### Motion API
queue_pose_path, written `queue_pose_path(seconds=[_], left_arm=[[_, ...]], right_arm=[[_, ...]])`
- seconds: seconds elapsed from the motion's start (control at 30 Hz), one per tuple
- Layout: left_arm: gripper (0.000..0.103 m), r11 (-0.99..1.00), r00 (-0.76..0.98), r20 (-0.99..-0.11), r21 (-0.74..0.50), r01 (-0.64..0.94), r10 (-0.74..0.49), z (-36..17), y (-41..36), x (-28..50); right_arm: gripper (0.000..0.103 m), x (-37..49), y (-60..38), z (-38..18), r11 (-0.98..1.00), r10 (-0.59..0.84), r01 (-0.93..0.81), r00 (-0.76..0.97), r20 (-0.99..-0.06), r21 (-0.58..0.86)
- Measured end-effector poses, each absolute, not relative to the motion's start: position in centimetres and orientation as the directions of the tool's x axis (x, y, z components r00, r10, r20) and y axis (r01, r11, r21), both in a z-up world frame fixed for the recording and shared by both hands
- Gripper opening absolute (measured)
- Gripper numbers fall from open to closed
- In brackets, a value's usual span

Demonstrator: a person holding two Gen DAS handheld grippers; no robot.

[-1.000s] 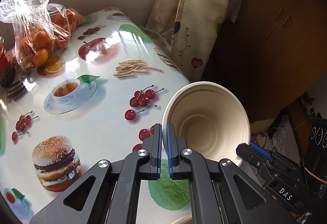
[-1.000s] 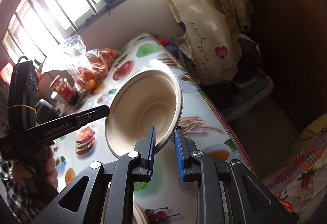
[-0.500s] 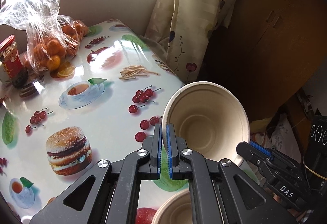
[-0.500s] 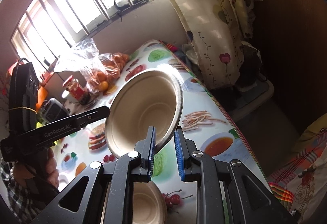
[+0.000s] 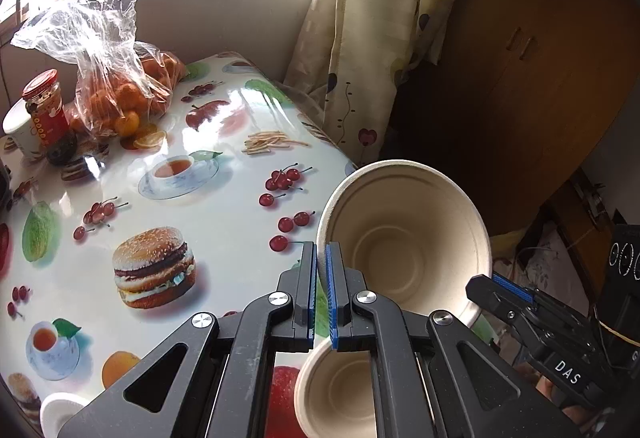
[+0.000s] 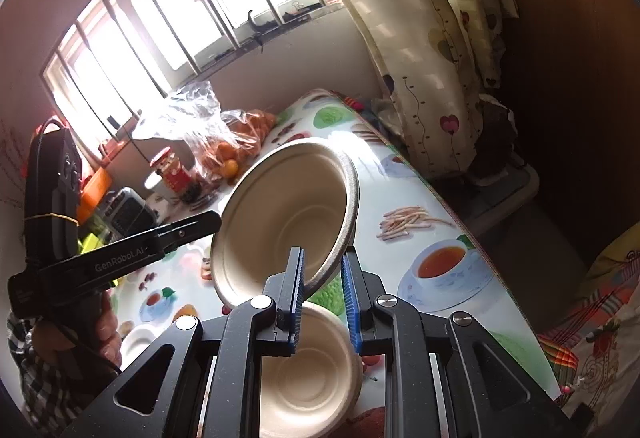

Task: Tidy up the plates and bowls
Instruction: 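Lift the held bowls with both grippers and lower them into the last tan bowl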

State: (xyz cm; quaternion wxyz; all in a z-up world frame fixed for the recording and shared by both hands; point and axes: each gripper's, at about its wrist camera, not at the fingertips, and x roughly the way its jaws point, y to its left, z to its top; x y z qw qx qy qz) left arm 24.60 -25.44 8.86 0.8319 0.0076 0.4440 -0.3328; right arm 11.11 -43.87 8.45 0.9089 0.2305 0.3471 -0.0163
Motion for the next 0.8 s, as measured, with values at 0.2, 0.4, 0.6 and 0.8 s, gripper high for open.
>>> queue_pose_path(seconds=[0.2,0.4,0.6,0.8], left_arm=[[0.005,0.778,0.394,-0.737,-0.277,0.564,-0.549,9.3,-24.5,23.3],[0.005,0.775,0.401,-0.732,-0.270,0.571,-0.551,9.8,-23.7,21.9],[0.005,0.773,0.398,-0.733,-0.271,0.573,-0.552,9.6,-23.1,20.6],[0.005,0.760,0.382,-0.733,-0.276,0.589,-0.563,9.2,-22.9,19.0]], right_arm=[[0.018,9.9,-43.0,8.9,0.893,0.132,0.181,0.770,-0.624,0.413],[0.018,8.8,-42.3,9.2,0.892,0.130,0.179,0.778,-0.614,0.415],[0.018,7.4,-41.6,9.2,0.891,0.129,0.178,0.783,-0.609,0.418],[0.018,6.3,-40.7,8.8,0.890,0.138,0.173,0.780,-0.610,0.422]])
